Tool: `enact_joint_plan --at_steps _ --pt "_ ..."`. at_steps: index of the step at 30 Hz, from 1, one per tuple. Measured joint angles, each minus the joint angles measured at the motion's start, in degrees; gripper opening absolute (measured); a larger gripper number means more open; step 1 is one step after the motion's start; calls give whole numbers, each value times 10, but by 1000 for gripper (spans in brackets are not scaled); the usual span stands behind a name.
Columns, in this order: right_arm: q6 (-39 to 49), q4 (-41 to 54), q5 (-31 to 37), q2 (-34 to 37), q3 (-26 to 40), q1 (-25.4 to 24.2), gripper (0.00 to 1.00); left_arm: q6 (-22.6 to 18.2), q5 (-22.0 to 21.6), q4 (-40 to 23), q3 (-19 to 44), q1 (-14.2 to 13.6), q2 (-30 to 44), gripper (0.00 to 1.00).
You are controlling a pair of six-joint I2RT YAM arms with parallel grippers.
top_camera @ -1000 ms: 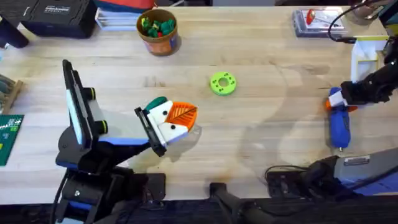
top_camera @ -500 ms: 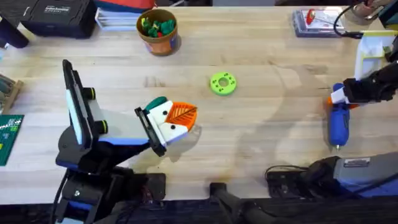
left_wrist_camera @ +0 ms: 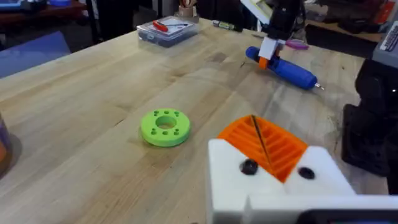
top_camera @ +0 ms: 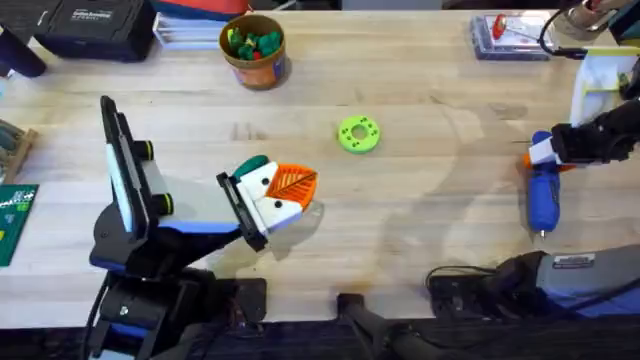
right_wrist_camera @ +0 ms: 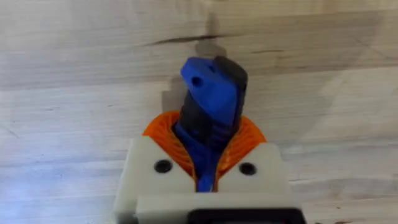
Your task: Pick up the gripper from the table and insert it into the empty holder that is missing its gripper. Then pick up a screw, insert it into the mounting hole, and use the screwdriver to tighten it. Finally, clean up the table by picking up the vegetable and placing it into the bucket.
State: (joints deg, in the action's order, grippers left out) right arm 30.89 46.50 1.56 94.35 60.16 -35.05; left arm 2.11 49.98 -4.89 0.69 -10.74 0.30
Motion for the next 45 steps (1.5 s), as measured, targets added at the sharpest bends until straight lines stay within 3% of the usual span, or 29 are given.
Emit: enact_joint_plan --at_steps 5,11,13,17,19,28,38,45 --pt "-4 0 0 2 0 0 172 0 0 0 0 0 0 9" --pt "-5 1 -1 19 0 0 350 0 0 0 0 0 0 9" --pt "-7 4 -2 19 0 1 470 0 0 0 0 0 0 9" --pt "-7 4 -2 19 0 4 956 0 0 0 0 0 0 9" --pt "-7 5 -3 19 0 5 989 0 0 0 0 0 0 9" --pt "-7 1 -7 19 0 5 992 0 0 0 0 0 0 9" --pt "-9 -15 -4 19 0 4 714 0 0 0 0 0 0 9" --pt "-9 -18 -10 19 0 4 381 0 0 0 0 0 0 9"
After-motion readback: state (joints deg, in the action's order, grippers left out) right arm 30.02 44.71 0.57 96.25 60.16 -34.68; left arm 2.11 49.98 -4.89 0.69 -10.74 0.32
